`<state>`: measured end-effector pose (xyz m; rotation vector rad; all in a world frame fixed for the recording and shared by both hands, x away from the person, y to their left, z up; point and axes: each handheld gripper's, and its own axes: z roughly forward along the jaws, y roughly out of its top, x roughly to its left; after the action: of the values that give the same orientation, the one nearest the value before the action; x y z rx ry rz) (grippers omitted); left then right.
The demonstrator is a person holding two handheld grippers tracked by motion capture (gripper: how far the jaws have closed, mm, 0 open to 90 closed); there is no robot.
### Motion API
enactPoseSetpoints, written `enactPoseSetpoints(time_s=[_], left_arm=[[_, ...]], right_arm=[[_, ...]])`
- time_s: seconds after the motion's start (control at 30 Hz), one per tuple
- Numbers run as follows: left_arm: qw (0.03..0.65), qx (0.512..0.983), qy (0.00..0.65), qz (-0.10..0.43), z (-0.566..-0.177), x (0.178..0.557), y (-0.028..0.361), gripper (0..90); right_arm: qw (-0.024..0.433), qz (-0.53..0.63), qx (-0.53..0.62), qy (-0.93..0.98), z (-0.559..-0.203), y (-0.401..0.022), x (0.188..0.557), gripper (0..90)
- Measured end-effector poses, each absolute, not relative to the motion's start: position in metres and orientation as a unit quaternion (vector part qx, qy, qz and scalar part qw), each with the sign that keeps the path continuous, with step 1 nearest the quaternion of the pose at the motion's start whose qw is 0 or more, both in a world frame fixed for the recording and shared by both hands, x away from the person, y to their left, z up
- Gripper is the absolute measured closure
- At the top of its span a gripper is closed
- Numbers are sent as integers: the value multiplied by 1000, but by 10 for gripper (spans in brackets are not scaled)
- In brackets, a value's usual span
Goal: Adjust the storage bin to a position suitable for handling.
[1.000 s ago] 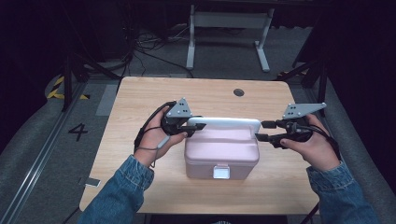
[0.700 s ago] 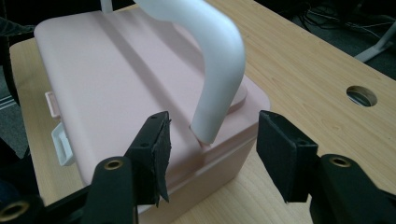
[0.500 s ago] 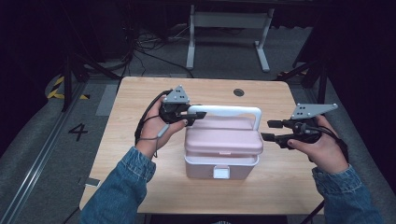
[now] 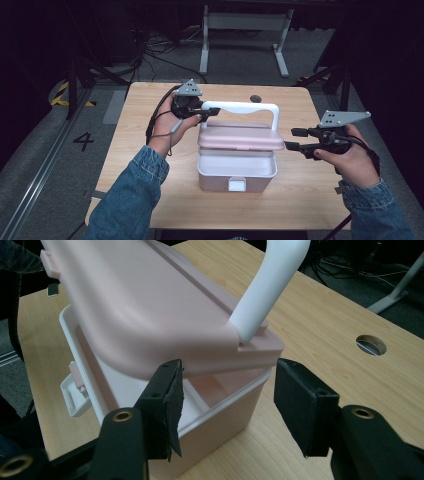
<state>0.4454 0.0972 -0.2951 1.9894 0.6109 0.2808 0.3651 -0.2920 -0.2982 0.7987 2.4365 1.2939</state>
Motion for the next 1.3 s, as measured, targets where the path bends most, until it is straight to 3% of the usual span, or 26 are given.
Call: enactPoseSetpoints(time_s=[0.63, 0.77, 0.87, 1.1, 1.3], left_arm=[[487, 817, 287, 112, -292, 480, 94, 725], [485, 815, 297, 109, -292, 487, 92, 725], [481, 816, 303, 106, -291, 492, 91, 722], [480, 817, 300, 108, -292, 493, 92, 719], [487, 815, 296, 107, -293, 487, 93, 721]], right_arm=[[126, 457, 267, 839, -299, -288, 363, 510], [120, 460, 264, 839, -302, -283, 362, 575], [104, 465, 262, 839, -306, -279, 364, 672], [129, 517, 264, 804, -310, -278, 368, 900], [135, 542, 270, 785, -311, -276, 368, 900]])
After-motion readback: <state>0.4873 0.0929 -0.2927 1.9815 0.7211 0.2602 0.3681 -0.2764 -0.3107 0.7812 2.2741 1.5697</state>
